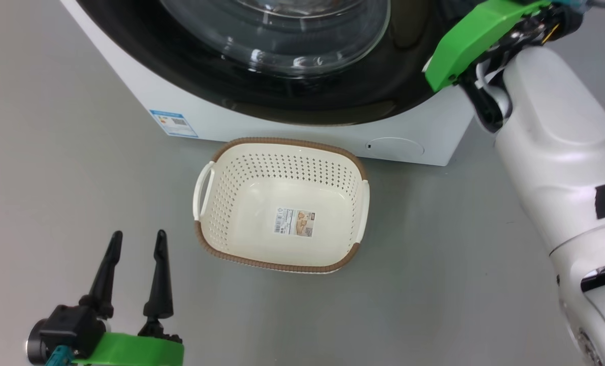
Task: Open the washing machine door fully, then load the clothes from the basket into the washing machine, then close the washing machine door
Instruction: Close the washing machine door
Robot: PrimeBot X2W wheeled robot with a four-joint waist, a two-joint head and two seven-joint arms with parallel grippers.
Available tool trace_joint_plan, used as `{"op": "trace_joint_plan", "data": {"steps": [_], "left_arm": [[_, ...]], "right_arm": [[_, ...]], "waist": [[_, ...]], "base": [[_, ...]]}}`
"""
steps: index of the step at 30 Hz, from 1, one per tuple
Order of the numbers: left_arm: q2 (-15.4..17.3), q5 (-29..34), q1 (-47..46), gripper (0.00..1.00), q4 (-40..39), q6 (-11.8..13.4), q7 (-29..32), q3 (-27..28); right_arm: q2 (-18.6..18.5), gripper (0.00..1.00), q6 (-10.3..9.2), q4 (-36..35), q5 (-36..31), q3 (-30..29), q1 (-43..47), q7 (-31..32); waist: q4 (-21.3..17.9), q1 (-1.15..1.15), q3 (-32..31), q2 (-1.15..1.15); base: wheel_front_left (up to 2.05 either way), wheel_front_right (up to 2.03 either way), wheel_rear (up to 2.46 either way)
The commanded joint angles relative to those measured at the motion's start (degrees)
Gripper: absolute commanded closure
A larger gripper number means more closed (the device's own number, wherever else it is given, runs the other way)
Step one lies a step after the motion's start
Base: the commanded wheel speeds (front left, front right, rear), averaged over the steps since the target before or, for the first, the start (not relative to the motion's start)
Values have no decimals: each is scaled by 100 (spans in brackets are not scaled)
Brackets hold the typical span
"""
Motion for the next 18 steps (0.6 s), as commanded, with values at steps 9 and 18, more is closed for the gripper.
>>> {"op": "trace_joint_plan", "data": {"steps": [9, 18], "left_arm": [[-25, 125, -197, 0, -52, -113, -69, 309], [-84, 153, -199, 0, -14, -168, -69, 405]], "right_arm": [[127, 100, 7, 320, -226, -227, -399, -170], [246, 100, 7, 39, -211, -56, -91, -178]], "waist": [[95, 0, 61, 0], [58, 0, 1, 0]], "base": [[0, 0, 0], [0, 0, 0]]}}
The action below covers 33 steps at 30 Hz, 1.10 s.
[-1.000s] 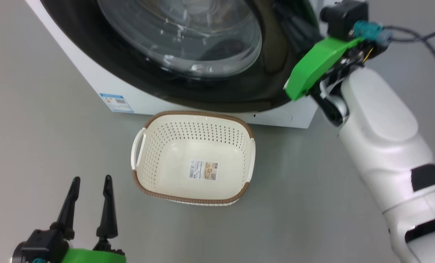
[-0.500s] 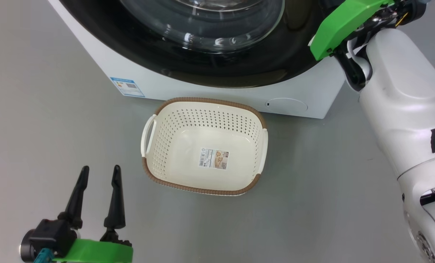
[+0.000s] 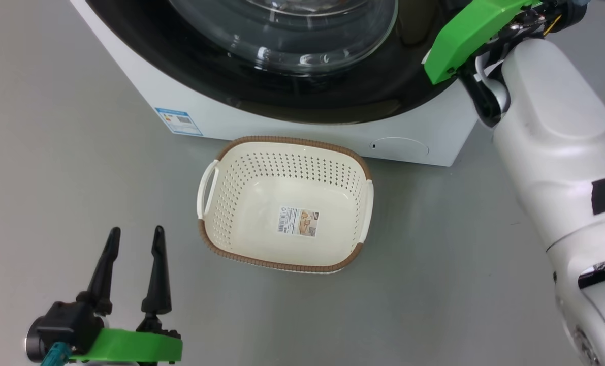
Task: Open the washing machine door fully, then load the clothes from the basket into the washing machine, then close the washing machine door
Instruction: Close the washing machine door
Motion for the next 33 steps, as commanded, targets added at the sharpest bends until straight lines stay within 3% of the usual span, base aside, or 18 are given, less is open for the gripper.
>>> {"op": "trace_joint_plan", "data": {"steps": [1, 8, 17, 18, 19, 20, 33], "left_arm": [[66, 66, -100, 0, -92, -12, -68, 225], [51, 131, -29, 0, -57, -37, -68, 295], [57, 256, 153, 0, -57, -76, -68, 391], [65, 267, 177, 0, -52, -82, -68, 395], [73, 278, 196, 0, -50, -86, -68, 400], [78, 281, 213, 0, -44, -93, -68, 402], [240, 241, 368, 0, 69, -162, -29, 356]], "right_arm": [[181, 100, 1, -312, 58, 89, 183, -66], [83, 100, 1, -1137, 362, 272, 1000, -67], [-65, 100, 1, -2574, 479, -46, 2561, -67], [-60, 80, 1, -2695, 451, -102, 2739, -67], [-51, 48, 1, -2800, 420, -152, 2915, -67], [-36, 2, 1, -2890, 398, -199, 3081, -67], [66, 0, 1, -3234, -66, -1012, 4633, -68]], "waist": [[-28, 0, -38, 0], [-142, 0, -204, 0], [-419, 0, -531, 0], [-460, 0, -569, 0], [-499, 0, -604, 0], [-535, 0, -644, 0], [-918, 0, -1184, 0]], "base": [[0, 0, 0], [0, 0, 0], [0, 0, 0], [0, 0, 0], [0, 0, 0], [0, 0, 0], [0, 0, 0]]}}
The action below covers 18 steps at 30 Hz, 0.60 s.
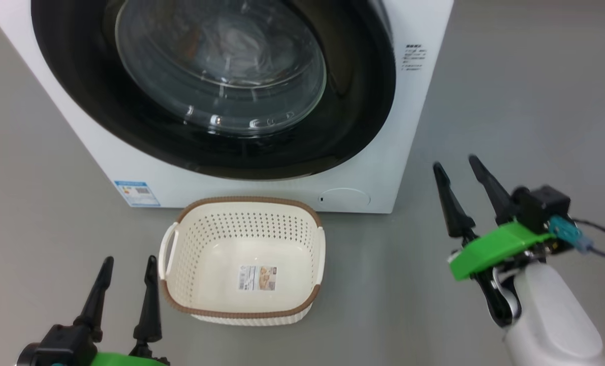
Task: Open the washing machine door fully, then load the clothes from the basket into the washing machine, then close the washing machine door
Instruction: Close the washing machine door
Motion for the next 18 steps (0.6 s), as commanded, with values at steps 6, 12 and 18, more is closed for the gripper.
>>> {"op": "trace_joint_plan", "data": {"steps": [6, 12, 18], "left_arm": [[150, -28, 69, 0, -102, -45, 43, 140], [160, -84, 216, 0, -65, -25, 103, 118], [182, -118, 329, 0, -53, 10, 121, 114]], "right_arm": [[136, 0, 2, -494, -251, -230, 679, -27], [261, 0, 2, -1076, -381, -445, 1420, 82], [362, 0, 2, -1842, -506, -703, 2153, 376]], "waist": [[-293, 0, -320, 0], [-442, 0, -504, 0], [-535, 0, -619, 0]], "base": [[0, 0, 0], [0, 0, 0], [0, 0, 0]]}}
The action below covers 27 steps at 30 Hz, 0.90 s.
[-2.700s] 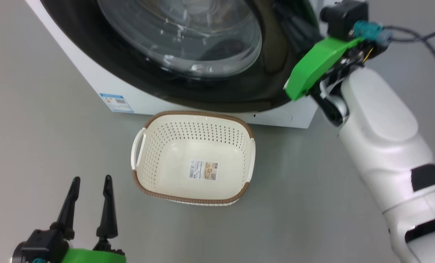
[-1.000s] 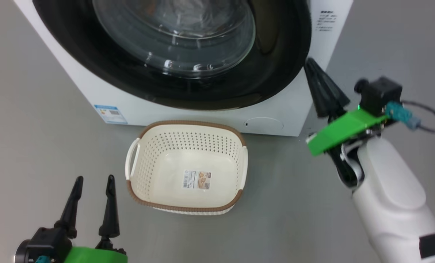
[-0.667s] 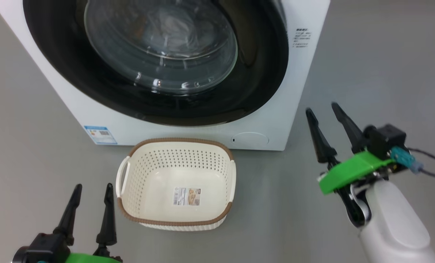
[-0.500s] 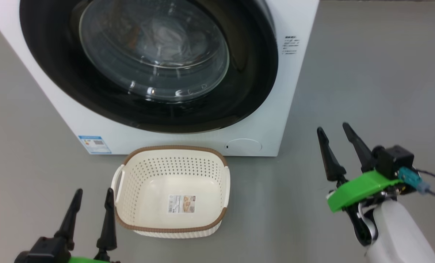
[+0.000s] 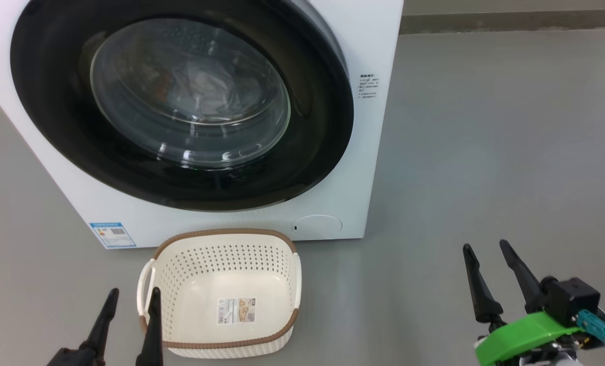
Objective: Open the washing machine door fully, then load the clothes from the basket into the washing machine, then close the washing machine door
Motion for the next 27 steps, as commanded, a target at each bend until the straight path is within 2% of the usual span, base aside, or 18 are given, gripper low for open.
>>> {"op": "trace_joint_plan", "data": {"steps": [1, 11, 27], "left_arm": [[105, -49, -107, 0, -120, 11, -4, 177], [146, -83, 39, 0, -170, 92, 4, 181], [160, -128, 78, 0, -181, 167, -36, 125]], "right_arm": [[22, 0, 2, -299, -72, 91, 26, 56], [46, 0, 2, -1155, -247, -113, 617, 580], [47, 0, 2, -1371, -167, -177, 760, 755]], "waist": [[-59, 0, -54, 0], [-180, 0, -154, 0], [-144, 0, -158, 0]], "base": [[0, 0, 0], [0, 0, 0], [0, 0, 0]]}}
